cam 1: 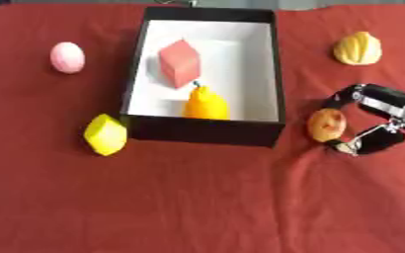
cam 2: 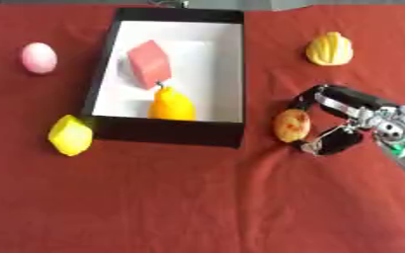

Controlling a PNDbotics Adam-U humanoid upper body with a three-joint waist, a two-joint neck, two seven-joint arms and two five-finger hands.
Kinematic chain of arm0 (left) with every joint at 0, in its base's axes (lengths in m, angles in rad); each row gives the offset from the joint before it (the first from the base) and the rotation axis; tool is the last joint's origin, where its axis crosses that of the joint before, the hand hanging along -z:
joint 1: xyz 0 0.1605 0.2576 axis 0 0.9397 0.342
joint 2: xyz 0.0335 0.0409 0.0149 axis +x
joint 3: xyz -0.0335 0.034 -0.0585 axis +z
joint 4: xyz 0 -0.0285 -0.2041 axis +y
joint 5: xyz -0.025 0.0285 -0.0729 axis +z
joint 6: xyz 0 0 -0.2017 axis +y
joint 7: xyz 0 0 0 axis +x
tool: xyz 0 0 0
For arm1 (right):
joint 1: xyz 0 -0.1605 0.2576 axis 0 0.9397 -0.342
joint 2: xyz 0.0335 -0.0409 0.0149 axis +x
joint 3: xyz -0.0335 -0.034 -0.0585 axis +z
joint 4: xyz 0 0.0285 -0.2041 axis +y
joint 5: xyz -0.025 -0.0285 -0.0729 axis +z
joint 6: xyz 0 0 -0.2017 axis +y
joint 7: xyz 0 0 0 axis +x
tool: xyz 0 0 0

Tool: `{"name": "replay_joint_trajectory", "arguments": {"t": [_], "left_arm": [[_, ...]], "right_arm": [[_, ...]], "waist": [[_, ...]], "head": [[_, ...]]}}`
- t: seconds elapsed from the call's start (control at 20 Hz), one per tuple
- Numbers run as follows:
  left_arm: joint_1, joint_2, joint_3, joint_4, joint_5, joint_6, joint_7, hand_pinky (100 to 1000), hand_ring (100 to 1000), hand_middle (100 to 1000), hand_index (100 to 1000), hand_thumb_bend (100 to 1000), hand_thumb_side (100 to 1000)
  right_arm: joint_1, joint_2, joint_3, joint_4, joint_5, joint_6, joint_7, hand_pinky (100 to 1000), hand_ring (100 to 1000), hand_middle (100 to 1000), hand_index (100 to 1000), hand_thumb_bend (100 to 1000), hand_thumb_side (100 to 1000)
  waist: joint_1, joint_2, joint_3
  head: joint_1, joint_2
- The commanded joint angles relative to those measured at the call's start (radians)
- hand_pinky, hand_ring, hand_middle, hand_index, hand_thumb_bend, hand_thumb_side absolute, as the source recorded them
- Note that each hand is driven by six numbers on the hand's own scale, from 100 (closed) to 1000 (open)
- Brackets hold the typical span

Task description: Pick up objects on the table and place them in the box.

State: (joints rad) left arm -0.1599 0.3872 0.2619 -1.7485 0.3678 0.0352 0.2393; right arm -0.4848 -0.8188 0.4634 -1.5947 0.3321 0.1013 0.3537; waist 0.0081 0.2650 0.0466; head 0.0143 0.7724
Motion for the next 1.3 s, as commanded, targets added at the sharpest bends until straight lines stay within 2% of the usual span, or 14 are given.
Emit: {"name": "replay_joint_trajectory", "arguments": {"t": [0.05,0.25,0.6,0.95,1.3], "left_arm": [[-0.008,0.014,0.005,-0.010,-0.009,0.001,-0.001,639,817,819,773,290,887],[-0.005,0.015,0.006,-0.009,-0.010,0.000,0.000,639,815,819,771,290,887],[-0.005,0.017,0.008,-0.009,-0.013,0.003,-0.002,638,814,819,771,289,888],[-0.006,0.020,0.006,-0.009,-0.015,0.003,-0.003,638,813,819,772,287,887],[-0.006,0.022,0.005,-0.009,-0.018,0.004,-0.004,638,813,820,773,286,889]], "right_arm": [[-0.001,-0.002,0.012,0.026,-0.001,0.006,-0.012,884,766,593,714,266,100],[0.003,-0.004,0.013,0.010,-0.010,0.011,-0.022,885,763,592,711,201,100],[0.029,-0.052,-0.007,-0.108,-0.046,0.026,0.020,885,762,599,719,201,100],[0.048,-0.096,-0.027,-0.178,-0.135,0.079,0.057,881,762,609,735,181,100],[0.058,-0.116,-0.043,-0.214,-0.220,0.129,0.041,881,778,628,760,161,100]], "waist": [[0.002,-0.008,0.003],[0.002,-0.008,0.002],[-0.001,-0.009,-0.001],[-0.003,-0.014,-0.003],[-0.003,-0.014,-0.004]], "head": [[0.001,-0.002],[0.003,-0.002],[0.008,-0.002],[0.010,-0.002],[0.012,-0.002]]}}
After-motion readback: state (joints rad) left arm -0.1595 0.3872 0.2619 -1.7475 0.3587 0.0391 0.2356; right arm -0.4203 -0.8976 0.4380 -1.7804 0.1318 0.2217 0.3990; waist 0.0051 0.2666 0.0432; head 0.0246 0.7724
